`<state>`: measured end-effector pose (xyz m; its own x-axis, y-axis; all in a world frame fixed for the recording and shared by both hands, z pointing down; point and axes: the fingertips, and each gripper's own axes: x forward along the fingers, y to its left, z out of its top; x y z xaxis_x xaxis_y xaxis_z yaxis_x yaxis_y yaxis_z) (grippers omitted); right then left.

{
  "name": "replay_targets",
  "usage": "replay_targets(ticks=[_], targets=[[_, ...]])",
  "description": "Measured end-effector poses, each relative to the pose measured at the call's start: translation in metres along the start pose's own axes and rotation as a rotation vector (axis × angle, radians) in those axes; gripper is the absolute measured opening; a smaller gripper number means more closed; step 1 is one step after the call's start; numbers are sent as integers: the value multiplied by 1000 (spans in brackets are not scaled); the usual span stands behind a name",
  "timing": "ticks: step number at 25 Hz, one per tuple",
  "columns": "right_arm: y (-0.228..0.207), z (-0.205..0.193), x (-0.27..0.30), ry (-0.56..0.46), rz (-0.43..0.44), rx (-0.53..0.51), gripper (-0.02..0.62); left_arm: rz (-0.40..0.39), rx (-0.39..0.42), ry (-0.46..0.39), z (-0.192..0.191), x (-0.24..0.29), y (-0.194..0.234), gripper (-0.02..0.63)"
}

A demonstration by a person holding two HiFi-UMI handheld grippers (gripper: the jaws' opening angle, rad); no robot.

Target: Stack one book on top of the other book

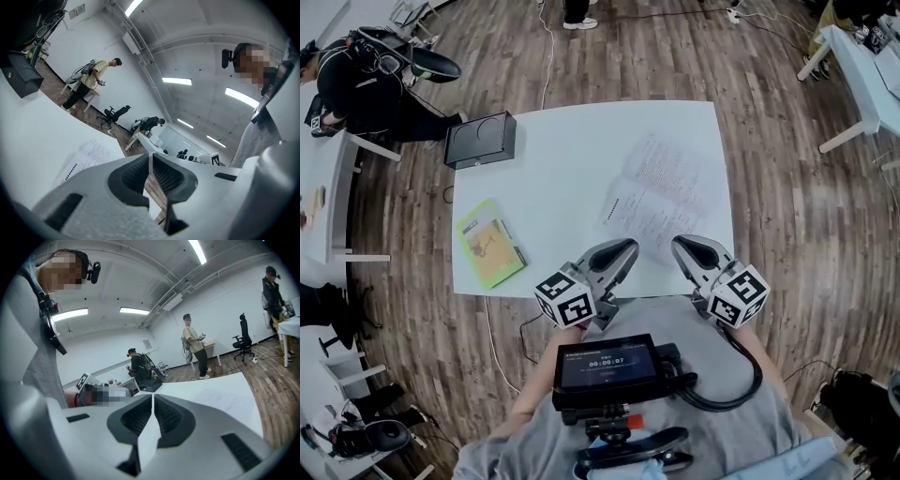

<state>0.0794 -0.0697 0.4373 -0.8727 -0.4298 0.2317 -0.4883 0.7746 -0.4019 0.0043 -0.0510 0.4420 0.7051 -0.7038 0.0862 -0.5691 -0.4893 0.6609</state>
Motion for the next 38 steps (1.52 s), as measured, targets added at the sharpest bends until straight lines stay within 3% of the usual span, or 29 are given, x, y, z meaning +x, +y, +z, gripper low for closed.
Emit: replay_targets(ticks=[6, 12, 18, 24, 28, 32, 38], targets=[[-28, -1, -17, 2, -40, 33, 31, 30, -18, 7, -1, -4, 13, 37], [-56, -31, -34, 64, -74, 98, 35, 33, 3, 80, -5, -2, 27, 38], [-81, -71, -41, 114, -101, 262, 179, -2, 43, 189, -13, 4, 45, 38], [-99, -96, -41, 113, -136, 359, 215, -60, 25, 295, -32, 18, 45, 41], [-108, -106, -39, 113, -138, 411, 232, -68, 43, 323, -33, 28, 49, 144], [-123, -105, -40, 84, -141, 476, 236, -55, 53, 367, -27, 37, 61, 175], [-146, -95, -41, 66, -166, 484, 238, -62, -21, 368, -6, 53, 87, 202]])
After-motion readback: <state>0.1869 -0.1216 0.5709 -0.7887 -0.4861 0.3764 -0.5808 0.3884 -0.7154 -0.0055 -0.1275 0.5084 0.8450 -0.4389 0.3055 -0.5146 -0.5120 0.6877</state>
